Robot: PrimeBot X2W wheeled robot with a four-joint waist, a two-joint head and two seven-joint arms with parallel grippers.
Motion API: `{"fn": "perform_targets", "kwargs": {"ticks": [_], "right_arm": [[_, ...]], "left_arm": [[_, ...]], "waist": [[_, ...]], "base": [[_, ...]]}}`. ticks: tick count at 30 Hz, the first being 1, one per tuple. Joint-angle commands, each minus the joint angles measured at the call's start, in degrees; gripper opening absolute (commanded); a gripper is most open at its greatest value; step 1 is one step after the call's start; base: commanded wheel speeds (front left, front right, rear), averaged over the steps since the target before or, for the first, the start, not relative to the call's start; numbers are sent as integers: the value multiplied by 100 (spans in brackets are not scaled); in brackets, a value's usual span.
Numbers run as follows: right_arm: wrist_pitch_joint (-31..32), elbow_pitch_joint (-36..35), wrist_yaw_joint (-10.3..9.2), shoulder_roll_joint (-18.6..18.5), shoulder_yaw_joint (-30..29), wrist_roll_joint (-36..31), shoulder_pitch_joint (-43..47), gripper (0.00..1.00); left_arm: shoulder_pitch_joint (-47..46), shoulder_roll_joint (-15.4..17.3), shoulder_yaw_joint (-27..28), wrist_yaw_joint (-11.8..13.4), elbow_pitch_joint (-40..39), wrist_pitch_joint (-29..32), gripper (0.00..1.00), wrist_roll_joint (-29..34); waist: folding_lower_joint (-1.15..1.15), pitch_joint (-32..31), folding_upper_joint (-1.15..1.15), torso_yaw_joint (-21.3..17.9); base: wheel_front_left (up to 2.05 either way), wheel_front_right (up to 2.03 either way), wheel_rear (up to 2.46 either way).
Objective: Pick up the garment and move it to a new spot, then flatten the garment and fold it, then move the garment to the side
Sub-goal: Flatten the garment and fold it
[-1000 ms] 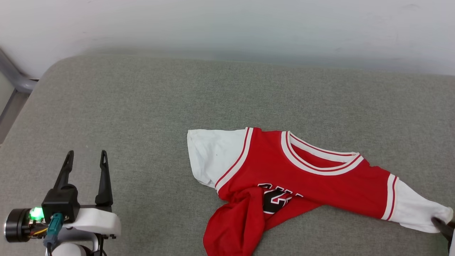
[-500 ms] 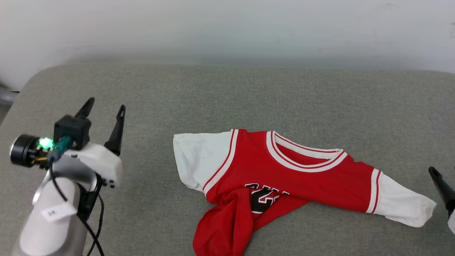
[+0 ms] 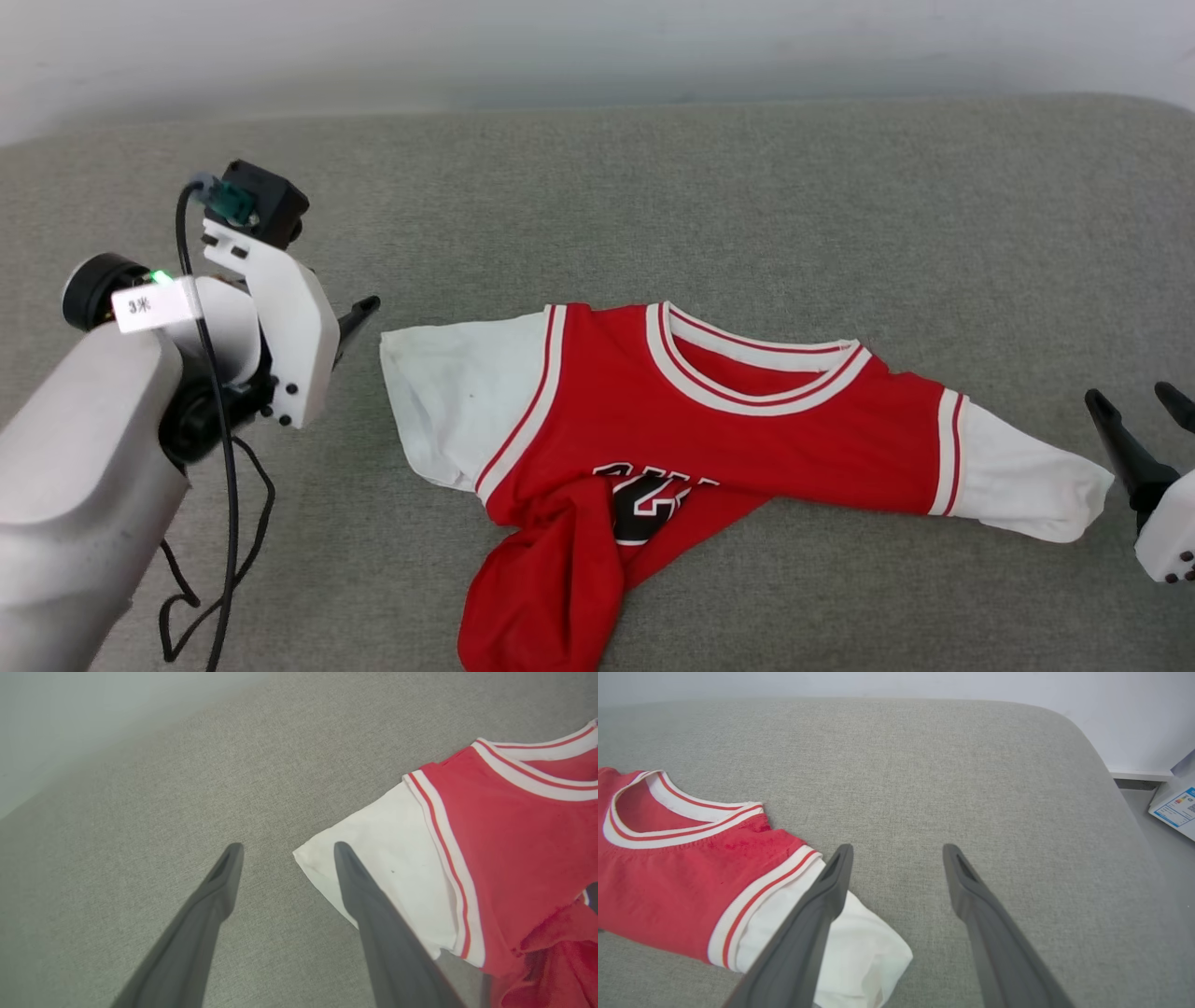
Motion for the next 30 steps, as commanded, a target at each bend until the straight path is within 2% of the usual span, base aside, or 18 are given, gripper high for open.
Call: {"fn": "perform_targets", "kwargs": {"ticks": [1,7,16,24,25,26,27,30], "right_arm": [[11,-52,-7,59,-42,-53,-54,100],[122,-259,-7,244,-126,-199,-223,100],[171,-362,-7,404,-124,-315,-476,100],[136,-294,-7,382,-88,-291,-574,100],[139,-280,-7,376,-84,-288,-580,100],[144,-266,-7,369,-83,-284,-586,100],[151,-254,-7,365,-74,-278,-588,100],[181,-229,-7,336,-41,-252,-600,100]], "left_arm": [[-197,50,-41,14,19,87,100,-70],[-690,220,-796,14,340,968,100,-432],[-1091,278,-1530,13,1029,1462,100,-618],[-827,327,-2279,5,1311,2041,100,-1081],[-800,354,-2358,-1,1289,2065,89,-1120],[-794,364,-2436,-2,1272,2052,10,-1163],[-796,365,-2499,-12,1265,2021,0,-1198],[-872,369,-2586,5,1277,1835,0,-1240]], "waist": [[-1,159,0,-138],[-1,489,0,-410],[-1,898,0,-687],[-1,981,0,-760],[-1,975,0,-758],[-1,967,0,-749],[-1,951,0,-736],[-1,876,0,-676]], "base": [[0,0,0],[0,0,0],[0,0,0],[0,0,0],[0,0,0],[0,0,0],[0,0,0],[0,0,0]]}}
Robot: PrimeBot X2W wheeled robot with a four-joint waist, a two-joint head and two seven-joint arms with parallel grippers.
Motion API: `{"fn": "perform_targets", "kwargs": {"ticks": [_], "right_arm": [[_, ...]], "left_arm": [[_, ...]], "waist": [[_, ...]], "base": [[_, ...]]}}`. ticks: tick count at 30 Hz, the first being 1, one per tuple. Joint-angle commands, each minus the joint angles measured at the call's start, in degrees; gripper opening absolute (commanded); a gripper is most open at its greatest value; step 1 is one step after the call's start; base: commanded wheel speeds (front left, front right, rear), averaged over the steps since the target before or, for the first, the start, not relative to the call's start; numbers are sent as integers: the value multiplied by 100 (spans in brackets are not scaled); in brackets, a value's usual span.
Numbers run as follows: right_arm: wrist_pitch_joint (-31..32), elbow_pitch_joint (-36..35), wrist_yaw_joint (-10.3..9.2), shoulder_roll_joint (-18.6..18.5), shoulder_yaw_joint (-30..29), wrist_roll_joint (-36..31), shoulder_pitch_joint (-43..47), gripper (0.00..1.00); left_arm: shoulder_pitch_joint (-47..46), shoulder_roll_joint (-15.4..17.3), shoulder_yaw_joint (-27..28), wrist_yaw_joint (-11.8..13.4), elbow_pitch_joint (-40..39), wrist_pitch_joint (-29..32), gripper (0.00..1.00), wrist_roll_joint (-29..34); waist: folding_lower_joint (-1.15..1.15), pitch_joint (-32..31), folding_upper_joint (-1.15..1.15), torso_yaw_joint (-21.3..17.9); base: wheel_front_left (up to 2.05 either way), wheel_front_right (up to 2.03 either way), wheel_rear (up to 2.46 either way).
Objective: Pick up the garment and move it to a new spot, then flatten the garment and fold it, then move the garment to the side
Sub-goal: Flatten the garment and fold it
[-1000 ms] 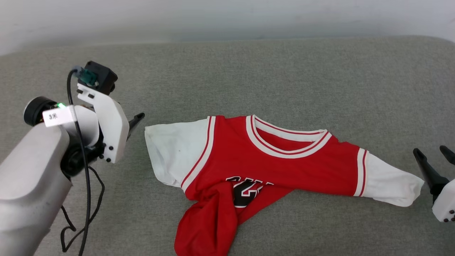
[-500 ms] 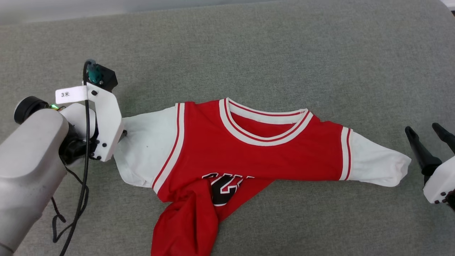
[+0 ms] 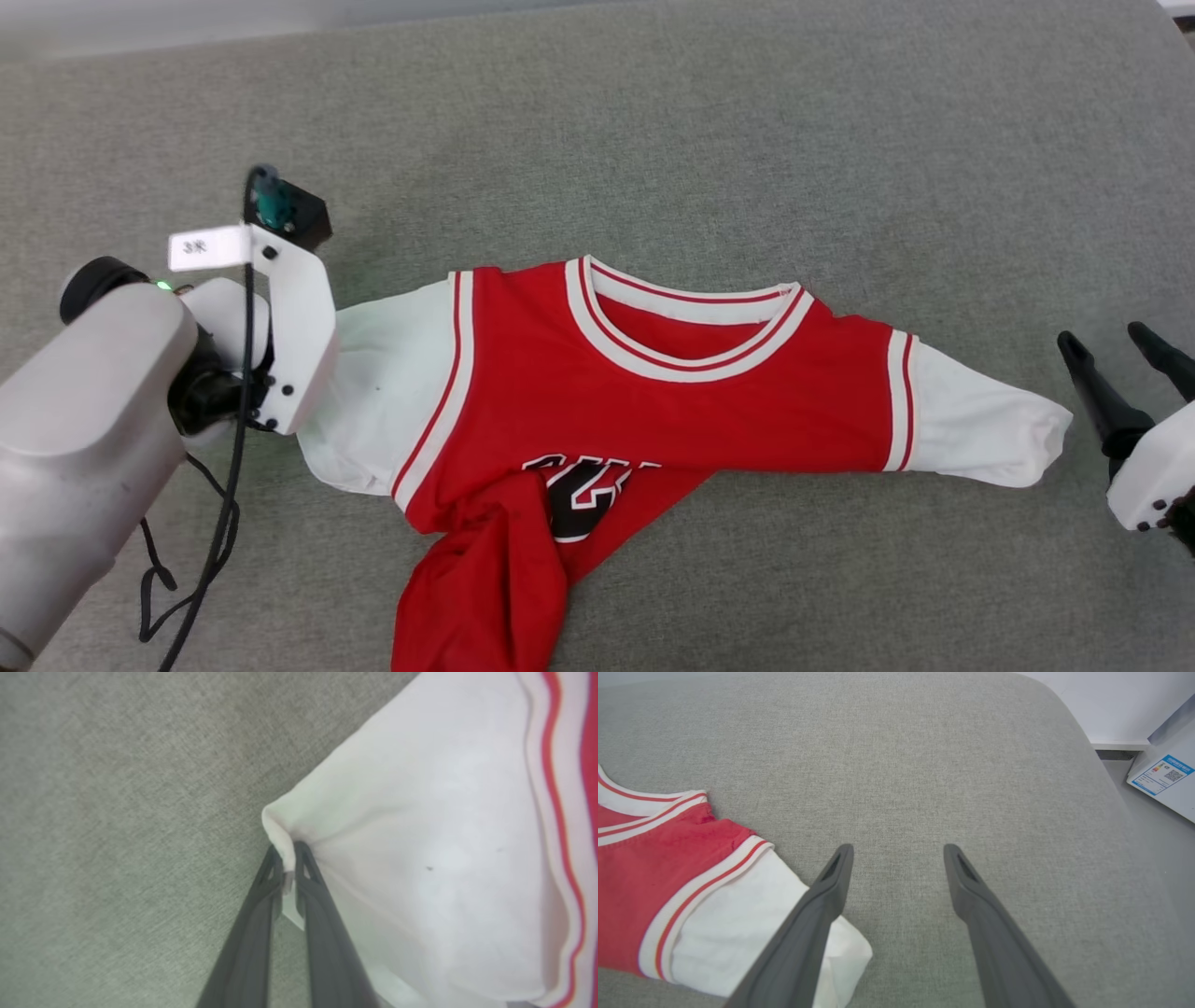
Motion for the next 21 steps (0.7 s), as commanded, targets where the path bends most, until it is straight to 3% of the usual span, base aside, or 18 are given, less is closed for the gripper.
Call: {"fn": "perform_targets", "kwargs": {"ticks": [1,12,21], "right_arm": [[2,11,-7,-61,1,13,-84,100],[521,-116,-7,-748,160,322,65,100],[1586,-651,-7,-1353,549,856,181,100]], "left_arm": [[389,-14,-280,-3,183,10,0,28],[-384,31,-82,6,163,-1845,0,265],[-515,174,2,15,137,-2533,0,365]], "waist": [[0,-71,0,56],[0,-606,0,434],[0,-819,0,711]], "base": [[0,0,0],[0,0,0],[0,0,0]]}}
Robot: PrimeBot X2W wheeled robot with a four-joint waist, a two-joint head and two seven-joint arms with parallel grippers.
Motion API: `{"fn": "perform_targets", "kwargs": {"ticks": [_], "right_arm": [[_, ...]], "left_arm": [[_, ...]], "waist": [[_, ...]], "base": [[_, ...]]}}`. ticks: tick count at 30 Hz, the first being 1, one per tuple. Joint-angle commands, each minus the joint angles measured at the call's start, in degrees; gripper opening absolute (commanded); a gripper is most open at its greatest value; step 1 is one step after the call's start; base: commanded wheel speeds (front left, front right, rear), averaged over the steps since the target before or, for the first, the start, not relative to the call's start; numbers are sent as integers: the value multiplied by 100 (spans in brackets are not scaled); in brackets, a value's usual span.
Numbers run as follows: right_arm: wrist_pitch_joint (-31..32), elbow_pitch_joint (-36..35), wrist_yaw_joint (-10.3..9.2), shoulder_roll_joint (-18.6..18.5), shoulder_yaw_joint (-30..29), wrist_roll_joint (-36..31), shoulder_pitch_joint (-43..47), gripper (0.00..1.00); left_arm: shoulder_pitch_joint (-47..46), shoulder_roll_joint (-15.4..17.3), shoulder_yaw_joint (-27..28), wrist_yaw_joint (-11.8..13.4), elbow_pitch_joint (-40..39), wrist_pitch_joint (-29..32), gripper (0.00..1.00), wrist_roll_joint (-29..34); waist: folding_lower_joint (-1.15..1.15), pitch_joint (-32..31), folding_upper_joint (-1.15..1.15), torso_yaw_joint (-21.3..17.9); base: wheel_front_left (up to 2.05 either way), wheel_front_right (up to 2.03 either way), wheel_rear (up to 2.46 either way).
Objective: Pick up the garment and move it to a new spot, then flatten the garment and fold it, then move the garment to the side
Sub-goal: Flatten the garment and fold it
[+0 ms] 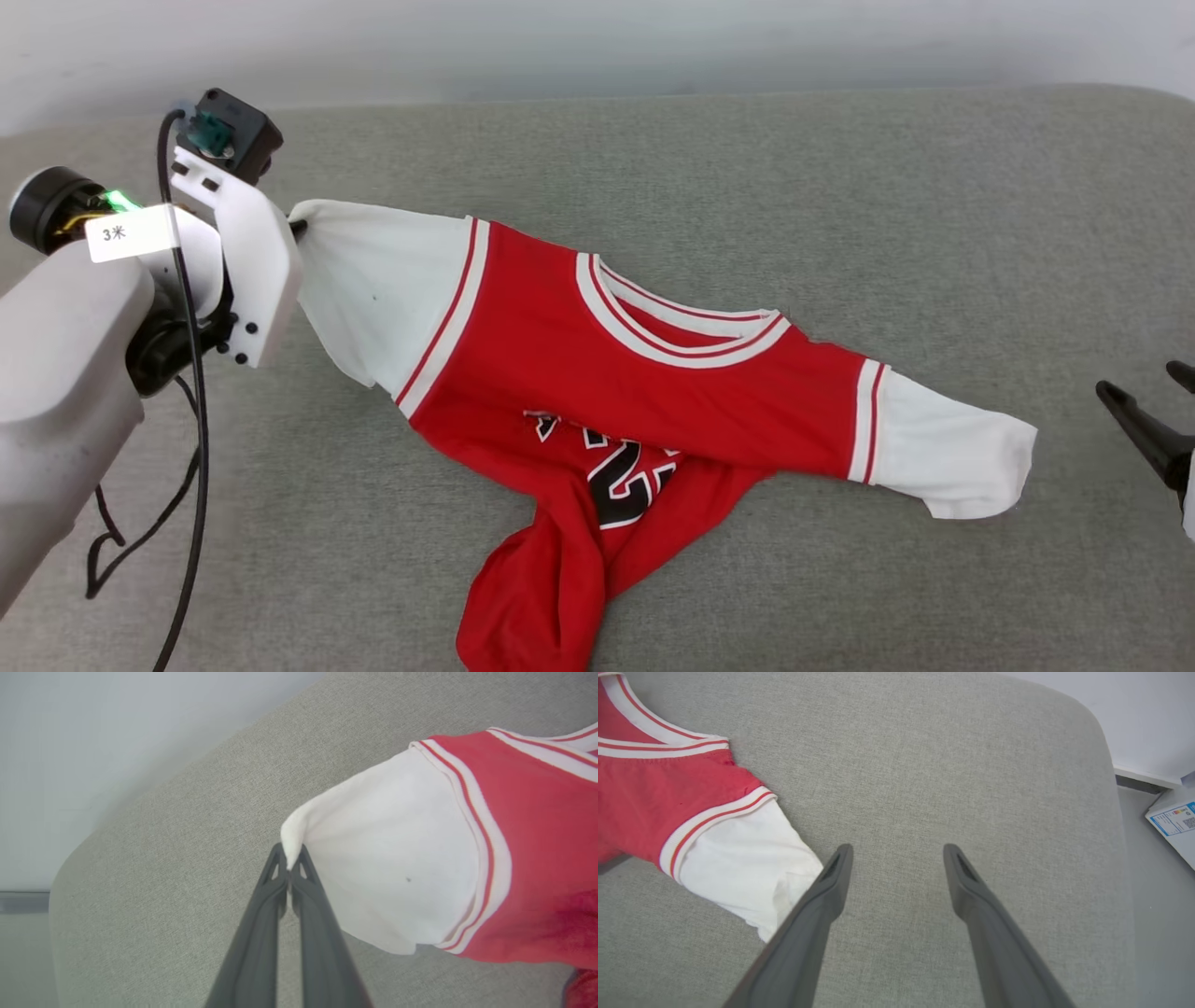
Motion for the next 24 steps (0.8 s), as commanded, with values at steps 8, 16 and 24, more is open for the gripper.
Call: {"fn": "perform_targets", "kwargs": {"ticks": [8,16,24], "right_arm": [[735,-783,-7,-280,363,262,-180,100],[1451,-1024,-7,-496,1144,193,-746,100],[1955,-257,-7,-443,2077,216,-1348,100]], "left_arm": [[-49,185,49,143,-93,-313,0,163],[-129,122,30,203,-236,-359,0,194],[-324,-6,9,216,-370,-415,0,277]], "waist": [[0,-29,0,233],[0,105,0,367],[0,385,0,536]], "base": [[0,0,0],[0,0,0],[0,0,0]]}}
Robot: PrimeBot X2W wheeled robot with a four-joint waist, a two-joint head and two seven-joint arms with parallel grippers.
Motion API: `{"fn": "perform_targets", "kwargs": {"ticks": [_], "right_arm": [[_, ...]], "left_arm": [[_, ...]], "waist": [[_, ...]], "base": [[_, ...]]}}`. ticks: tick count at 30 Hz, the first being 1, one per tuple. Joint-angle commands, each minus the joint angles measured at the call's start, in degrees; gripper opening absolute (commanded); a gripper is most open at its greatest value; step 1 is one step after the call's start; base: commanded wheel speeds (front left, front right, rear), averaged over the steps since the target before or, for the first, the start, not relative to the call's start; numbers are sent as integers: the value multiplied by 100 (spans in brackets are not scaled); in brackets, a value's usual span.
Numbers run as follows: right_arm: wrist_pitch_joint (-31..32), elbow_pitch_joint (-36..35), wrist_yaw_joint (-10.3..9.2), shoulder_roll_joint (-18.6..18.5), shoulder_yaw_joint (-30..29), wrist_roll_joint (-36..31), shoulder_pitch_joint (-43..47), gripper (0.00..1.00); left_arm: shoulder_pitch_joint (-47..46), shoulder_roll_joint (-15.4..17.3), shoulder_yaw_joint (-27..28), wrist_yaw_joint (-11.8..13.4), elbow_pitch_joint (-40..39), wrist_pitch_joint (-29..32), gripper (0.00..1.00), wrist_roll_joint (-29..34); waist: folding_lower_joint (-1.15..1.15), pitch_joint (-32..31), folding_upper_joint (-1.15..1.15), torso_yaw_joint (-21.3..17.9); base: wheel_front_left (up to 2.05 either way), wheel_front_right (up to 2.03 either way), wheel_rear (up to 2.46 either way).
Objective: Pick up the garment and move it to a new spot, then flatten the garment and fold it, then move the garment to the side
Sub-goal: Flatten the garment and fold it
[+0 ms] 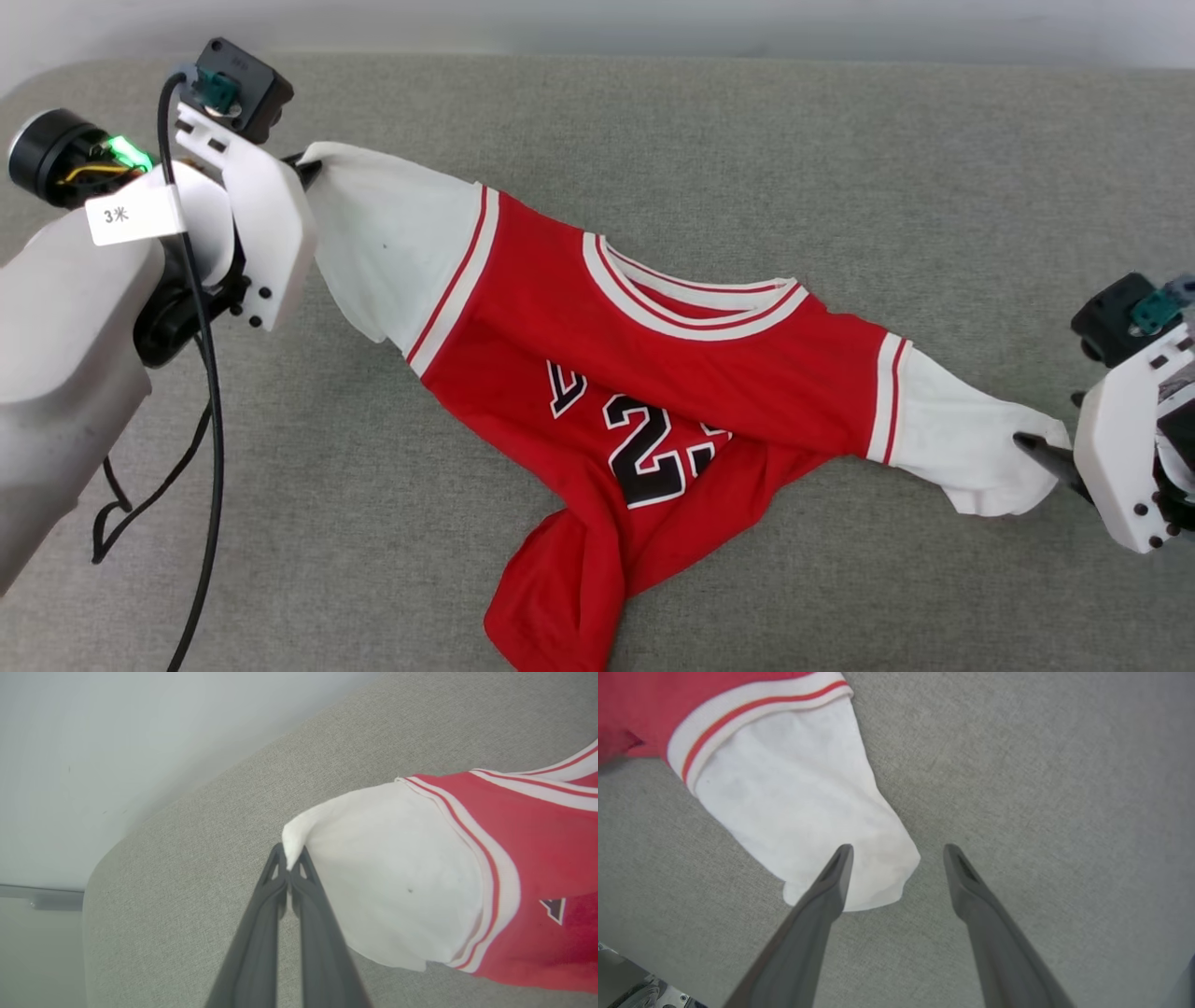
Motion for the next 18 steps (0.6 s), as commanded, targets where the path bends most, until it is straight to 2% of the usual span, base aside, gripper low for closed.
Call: {"fn": "perform_targets", "kwargs": {"ticks": [1,6,11,15,16,17,18], "right_arm": [[27,203,-7,40,158,29,-106,100],[-15,622,-7,54,657,-49,-250,100],[-26,1112,-4,150,1612,-92,-259,100],[-193,1427,3,290,2138,103,-354,100],[-298,1471,3,327,2217,172,-412,40],[-395,1510,3,355,2280,241,-480,0],[-528,1559,2,377,2308,277,-573,0]], "left_arm": [[-113,-40,2,16,-41,-50,0,44],[-181,-45,-2,2,-85,-92,0,74],[-251,-43,-5,-11,-125,-142,0,83],[-251,-53,-11,-13,-113,-189,0,82],[-249,-51,-16,-17,-101,-188,0,81],[-249,-53,-20,-21,-93,-197,0,75],[-246,-52,-21,-25,-81,-214,0,71]], "waist": [[0,104,0,78],[0,236,0,141],[0,348,0,175],[0,406,0,176],[0,416,0,171],[0,421,0,165],[0,417,0,157]], "base": [[0,0,0],[0,0,0],[0,0,0],[0,0,0],[0,0,0],[0,0,0],[0,0,0]]}}
